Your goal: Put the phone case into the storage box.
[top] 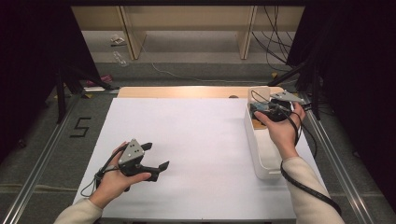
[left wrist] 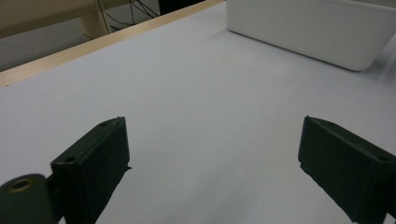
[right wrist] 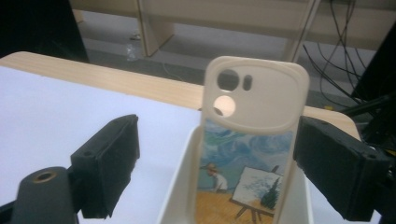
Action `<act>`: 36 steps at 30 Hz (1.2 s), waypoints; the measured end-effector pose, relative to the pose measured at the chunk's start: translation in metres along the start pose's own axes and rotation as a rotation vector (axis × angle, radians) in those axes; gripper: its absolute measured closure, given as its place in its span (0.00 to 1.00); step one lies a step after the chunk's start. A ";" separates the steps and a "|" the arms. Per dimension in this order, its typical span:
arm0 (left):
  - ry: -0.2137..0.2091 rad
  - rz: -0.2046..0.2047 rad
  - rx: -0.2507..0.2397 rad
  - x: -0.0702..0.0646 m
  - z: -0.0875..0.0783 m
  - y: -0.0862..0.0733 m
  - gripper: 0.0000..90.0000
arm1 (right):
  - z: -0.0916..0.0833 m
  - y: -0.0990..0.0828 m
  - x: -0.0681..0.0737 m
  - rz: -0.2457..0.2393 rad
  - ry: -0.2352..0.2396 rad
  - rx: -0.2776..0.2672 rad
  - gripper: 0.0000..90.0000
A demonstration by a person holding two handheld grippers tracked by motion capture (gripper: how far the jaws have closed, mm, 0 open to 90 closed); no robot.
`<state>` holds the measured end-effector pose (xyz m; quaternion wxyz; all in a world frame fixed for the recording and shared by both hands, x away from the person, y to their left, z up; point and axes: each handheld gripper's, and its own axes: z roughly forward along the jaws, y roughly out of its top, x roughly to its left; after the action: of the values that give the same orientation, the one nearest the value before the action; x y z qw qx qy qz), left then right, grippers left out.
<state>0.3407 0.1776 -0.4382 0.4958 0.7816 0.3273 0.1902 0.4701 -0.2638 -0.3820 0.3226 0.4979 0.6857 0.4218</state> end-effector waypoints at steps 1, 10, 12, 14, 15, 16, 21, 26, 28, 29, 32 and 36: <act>0.000 0.000 0.001 0.000 0.000 0.000 0.10 | -0.002 0.000 0.002 -0.002 0.012 -0.003 0.17; 0.000 -0.001 0.003 0.000 0.000 0.000 0.10 | -0.020 -0.003 0.017 -0.049 0.095 -0.020 0.17; 0.000 -0.001 0.003 0.000 0.000 0.000 0.10 | -0.024 -0.004 0.020 -0.061 0.111 -0.023 0.17; 0.000 -0.001 0.003 0.000 0.000 0.000 0.10 | -0.027 -0.004 0.022 -0.076 0.128 -0.029 0.17; 0.001 -0.001 0.004 0.000 0.000 0.000 0.10 | -0.029 -0.004 0.023 -0.083 0.137 -0.028 0.17; 0.002 -0.001 0.006 0.000 0.000 0.000 0.10 | -0.030 -0.005 0.024 -0.087 0.148 -0.029 0.17; 0.002 -0.001 0.006 0.000 0.000 0.000 0.10 | -0.038 -0.010 0.028 -0.084 0.198 -0.030 0.17; 0.003 -0.002 0.007 0.000 0.000 0.000 0.10 | -0.045 -0.015 0.033 -0.093 0.240 -0.028 0.17; 0.004 -0.001 0.007 0.000 0.000 0.000 0.10 | -0.047 -0.018 0.034 -0.097 0.255 -0.031 0.17; 0.004 -0.001 0.008 0.000 0.000 -0.001 0.10 | -0.048 -0.019 0.035 -0.098 0.262 -0.032 0.17; 0.004 -0.002 0.008 0.001 0.000 -0.001 0.10 | -0.051 -0.022 0.039 -0.100 0.288 -0.031 0.16; 0.004 -0.003 0.009 0.001 0.000 -0.001 0.10 | -0.055 -0.027 0.045 -0.115 0.316 -0.028 0.16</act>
<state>0.3411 0.1784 -0.4387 0.4919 0.7829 0.3305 0.1895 0.3980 -0.2393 -0.3835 0.2415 0.3808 0.7493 0.4850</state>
